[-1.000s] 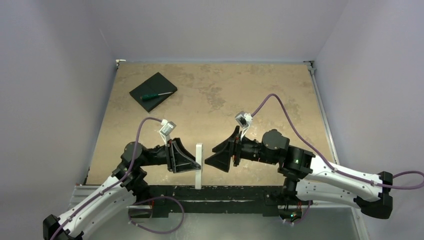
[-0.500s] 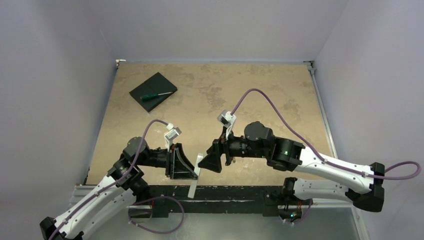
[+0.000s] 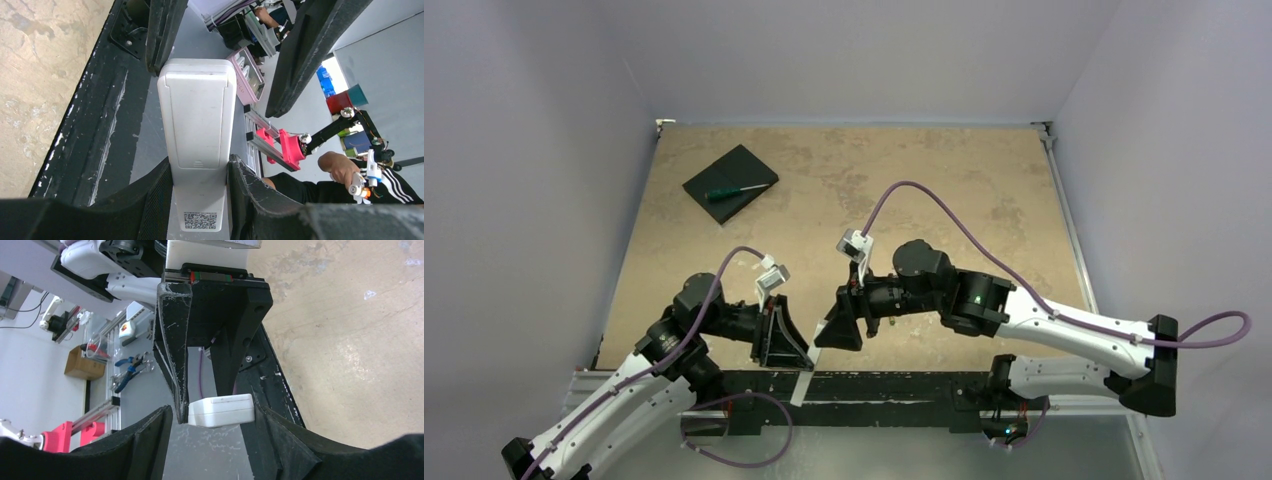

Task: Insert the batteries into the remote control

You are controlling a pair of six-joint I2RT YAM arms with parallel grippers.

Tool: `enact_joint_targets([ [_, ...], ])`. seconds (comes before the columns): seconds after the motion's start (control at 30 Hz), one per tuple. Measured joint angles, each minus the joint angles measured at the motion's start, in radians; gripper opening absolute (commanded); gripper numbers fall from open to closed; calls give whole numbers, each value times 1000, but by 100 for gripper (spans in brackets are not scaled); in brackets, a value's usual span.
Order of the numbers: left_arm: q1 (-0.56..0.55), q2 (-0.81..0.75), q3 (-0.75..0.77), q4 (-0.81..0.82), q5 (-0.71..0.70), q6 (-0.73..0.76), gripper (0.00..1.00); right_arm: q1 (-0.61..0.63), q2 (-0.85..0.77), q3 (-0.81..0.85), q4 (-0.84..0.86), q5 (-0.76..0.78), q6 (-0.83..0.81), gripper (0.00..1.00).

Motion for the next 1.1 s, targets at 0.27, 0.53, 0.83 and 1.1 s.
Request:
enact_joint_targets([
  [0.27,-2,-1,0,4,12,-1,0,-1,40,4,8,-54,-4,47],
  [0.53,-4,-14,0,22,39,-2,0,-8,44,3,29,-81,0,0],
  [0.83,-4,-19,0,4,33,3,44,-10,39,-25,74,-95,18,0],
  [1.1,-5,-29,0,-12,-70,6,72,-8,-37,-72,87,-55,22,0],
])
